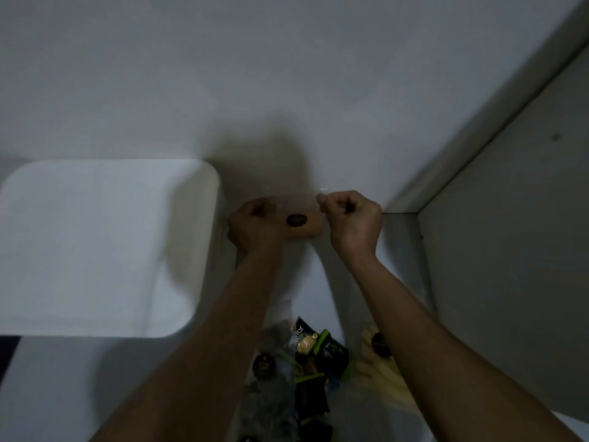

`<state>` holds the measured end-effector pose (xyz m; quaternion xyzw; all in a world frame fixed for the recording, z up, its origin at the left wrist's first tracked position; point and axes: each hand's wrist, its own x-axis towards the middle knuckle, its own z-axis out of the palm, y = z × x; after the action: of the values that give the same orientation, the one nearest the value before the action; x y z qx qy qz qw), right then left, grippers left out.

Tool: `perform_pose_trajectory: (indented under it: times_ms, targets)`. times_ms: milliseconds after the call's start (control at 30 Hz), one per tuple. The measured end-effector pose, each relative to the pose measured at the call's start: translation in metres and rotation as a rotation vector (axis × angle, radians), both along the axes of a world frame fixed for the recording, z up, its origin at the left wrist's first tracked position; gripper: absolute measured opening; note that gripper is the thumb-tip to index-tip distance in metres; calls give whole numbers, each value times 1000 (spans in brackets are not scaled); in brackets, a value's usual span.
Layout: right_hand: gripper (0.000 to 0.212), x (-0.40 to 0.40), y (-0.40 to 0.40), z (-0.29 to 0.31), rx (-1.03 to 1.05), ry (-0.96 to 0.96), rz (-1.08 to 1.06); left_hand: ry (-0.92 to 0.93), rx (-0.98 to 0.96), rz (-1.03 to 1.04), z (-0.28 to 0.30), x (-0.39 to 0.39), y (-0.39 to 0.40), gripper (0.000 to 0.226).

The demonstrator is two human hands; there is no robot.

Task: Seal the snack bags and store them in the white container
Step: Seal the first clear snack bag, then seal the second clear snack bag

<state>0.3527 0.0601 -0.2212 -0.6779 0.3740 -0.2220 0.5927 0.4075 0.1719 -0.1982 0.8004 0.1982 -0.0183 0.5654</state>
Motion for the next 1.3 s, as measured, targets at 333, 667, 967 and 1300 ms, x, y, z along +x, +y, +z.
perform_pose_trajectory:
  times_ms: [333,667,967,1300]
  targets:
    - [20,-13,7,2,35,3,-54,26,-16,-23,16,-18,5,19]
    - [10,-119,92,30,68,93,-75,-2,-94,-303,55,-117,86,14]
    - [7,-192,211,48,-69,155,38,-78,69,-393,51,-172,260,14]
    - [12,-208,295,-1,-101,441,263,344,290,-494,-25,-195,333,60]
